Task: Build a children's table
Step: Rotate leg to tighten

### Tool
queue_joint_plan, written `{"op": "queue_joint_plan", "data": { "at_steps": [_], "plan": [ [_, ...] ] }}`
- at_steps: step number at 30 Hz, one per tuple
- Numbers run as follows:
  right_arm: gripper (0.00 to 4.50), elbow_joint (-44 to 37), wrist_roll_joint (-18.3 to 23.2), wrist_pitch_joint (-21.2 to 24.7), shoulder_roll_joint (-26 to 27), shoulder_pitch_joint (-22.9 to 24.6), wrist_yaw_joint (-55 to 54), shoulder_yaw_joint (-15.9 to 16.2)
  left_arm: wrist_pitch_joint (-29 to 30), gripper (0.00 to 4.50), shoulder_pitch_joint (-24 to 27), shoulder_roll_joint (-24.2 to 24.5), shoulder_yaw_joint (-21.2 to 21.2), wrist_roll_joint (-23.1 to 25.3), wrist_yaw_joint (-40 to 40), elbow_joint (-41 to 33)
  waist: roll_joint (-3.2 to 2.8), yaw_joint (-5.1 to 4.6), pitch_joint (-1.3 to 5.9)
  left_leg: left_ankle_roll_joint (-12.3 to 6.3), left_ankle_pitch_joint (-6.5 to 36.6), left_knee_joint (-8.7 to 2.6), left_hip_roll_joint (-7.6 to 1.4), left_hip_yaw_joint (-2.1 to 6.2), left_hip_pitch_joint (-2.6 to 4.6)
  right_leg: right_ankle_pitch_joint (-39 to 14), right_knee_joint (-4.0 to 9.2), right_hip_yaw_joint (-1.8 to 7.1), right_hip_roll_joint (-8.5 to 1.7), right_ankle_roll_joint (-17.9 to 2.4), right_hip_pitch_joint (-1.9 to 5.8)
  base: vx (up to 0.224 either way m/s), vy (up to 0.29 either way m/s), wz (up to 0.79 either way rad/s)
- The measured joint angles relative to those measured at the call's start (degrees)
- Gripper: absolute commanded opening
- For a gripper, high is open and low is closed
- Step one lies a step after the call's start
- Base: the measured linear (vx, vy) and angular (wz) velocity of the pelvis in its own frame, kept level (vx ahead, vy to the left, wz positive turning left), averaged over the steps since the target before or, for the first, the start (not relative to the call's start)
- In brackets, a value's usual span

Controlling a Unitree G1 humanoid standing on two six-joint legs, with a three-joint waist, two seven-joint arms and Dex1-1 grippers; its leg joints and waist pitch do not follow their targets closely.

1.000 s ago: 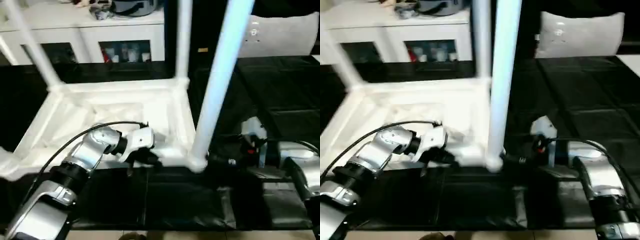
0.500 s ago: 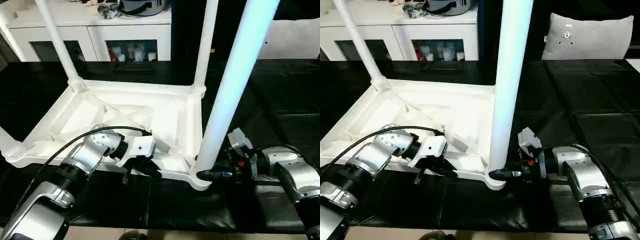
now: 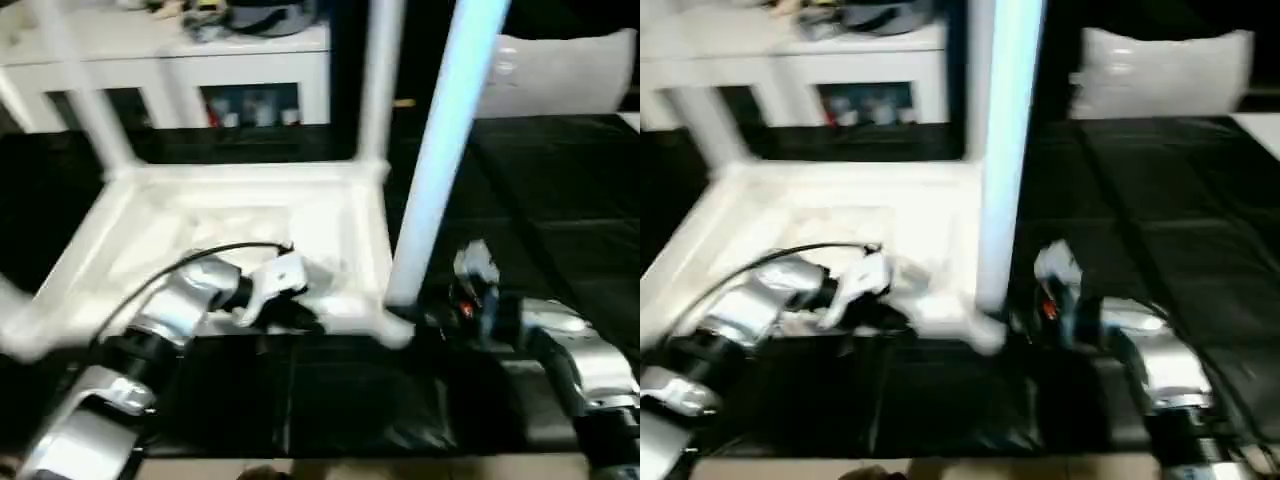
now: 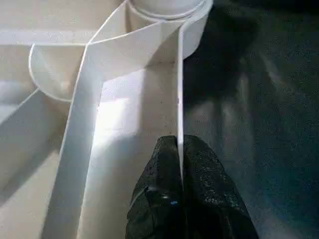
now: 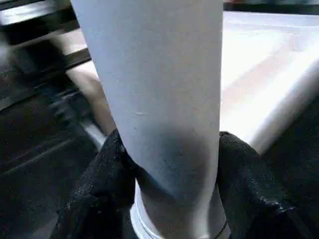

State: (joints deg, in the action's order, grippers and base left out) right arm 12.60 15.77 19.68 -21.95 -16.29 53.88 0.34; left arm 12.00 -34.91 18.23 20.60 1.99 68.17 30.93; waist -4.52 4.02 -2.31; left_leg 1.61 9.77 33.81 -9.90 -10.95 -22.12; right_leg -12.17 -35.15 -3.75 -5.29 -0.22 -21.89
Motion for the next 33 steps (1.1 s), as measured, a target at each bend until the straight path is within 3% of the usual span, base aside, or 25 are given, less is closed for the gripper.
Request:
{"op": "queue_joint_plan", "data": {
  "at_steps": [5,8,11,16,20,23,30,33],
  "plan": [
    [2.02,-0.2,-3.6,2.2,6.6,-1.9,-15.1,-2.0,1.9,0.00,-1.4,-4.6,-2.1,0.7,-8.8,3.1,-0.07,-0.82,0.06,0.01,0.0,-0.09,0.00,0.00,0.06,0.0,-0.01,-0.03,0.01,0.1,0.01,0.000,0.000,0.00],
    [2.02,1.4,-6.3,0.8,12.1,-3.5,-27.1,-4.0,2.5,0.00,-3.3,-8.5,-3.0,1.7,-15.3,6.1,-0.09,-0.98,0.07,0.01,0.0,-0.11,0.04,-0.01,0.02,0.0,0.12,0.01,0.00,0.1,0.02,0.000,0.000,0.00],
    [2.70,2.8,-7.0,-1.8,14.1,-3.8,-32.8,-4.9,2.4,0.00,-3.9,-10.9,-3.1,2.4,-18.8,6.9,-0.15,-0.97,0.09,-0.05,0.0,-0.16,0.10,-0.07,-0.05,0.1,0.23,0.08,-0.03,0.1,0.01,0.000,0.000,0.00],
    [3.04,2.1,-7.0,-2.9,15.1,-2.7,-34.5,-5.0,-0.7,0.00,-3.9,-10.8,-2.3,3.2,-19.7,7.7,-0.22,-0.69,0.10,-0.02,0.0,-0.36,0.04,-0.09,-0.02,0.0,0.23,-0.01,-0.01,0.1,-0.03,0.000,0.000,0.00],
    [3.35,0.0,-8.0,-4.1,13.3,0.9,-33.3,-4.3,-2.9,0.00,-3.9,-10.2,-2.2,3.7,-19.7,8.3,-0.27,-0.64,0.04,-0.02,0.0,-0.35,0.05,-0.10,-0.05,0.0,0.23,0.01,-0.01,0.2,-0.05,0.000,0.000,0.00],
    [3.61,-4.9,-7.8,-4.1,10.9,6.0,-30.6,-4.2,-4.8,0.54,-2.7,-9.8,-3.0,3.3,-19.1,7.4,-0.22,-0.53,-0.01,-0.02,0.0,-0.39,0.05,-0.10,-0.06,0.0,0.24,0.02,-0.02,0.3,-0.07,0.000,0.000,0.00],
    [4.39,-15.5,-1.8,-3.9,1.9,12.2,-17.9,-4.7,-8.0,1.18,1.9,-8.8,-4.7,-0.7,-18.2,-1.3,0.22,-0.54,-0.25,-0.10,0.1,-0.34,0.03,-0.11,-0.27,-0.1,0.28,-0.01,-0.02,0.4,-0.19,0.000,0.000,0.00],
    [4.47,-19.8,1.2,-1.7,-2.8,14.4,-10.9,-4.4,-6.8,1.29,5.7,-5.6,-5.7,-2.3,-16.5,-7.5,0.37,-0.54,-0.29,-0.09,0.1,-0.36,-0.04,-0.11,-0.21,-0.1,0.24,-0.03,0.02,0.4,-0.19,0.000,0.000,0.00]
  ]
}}
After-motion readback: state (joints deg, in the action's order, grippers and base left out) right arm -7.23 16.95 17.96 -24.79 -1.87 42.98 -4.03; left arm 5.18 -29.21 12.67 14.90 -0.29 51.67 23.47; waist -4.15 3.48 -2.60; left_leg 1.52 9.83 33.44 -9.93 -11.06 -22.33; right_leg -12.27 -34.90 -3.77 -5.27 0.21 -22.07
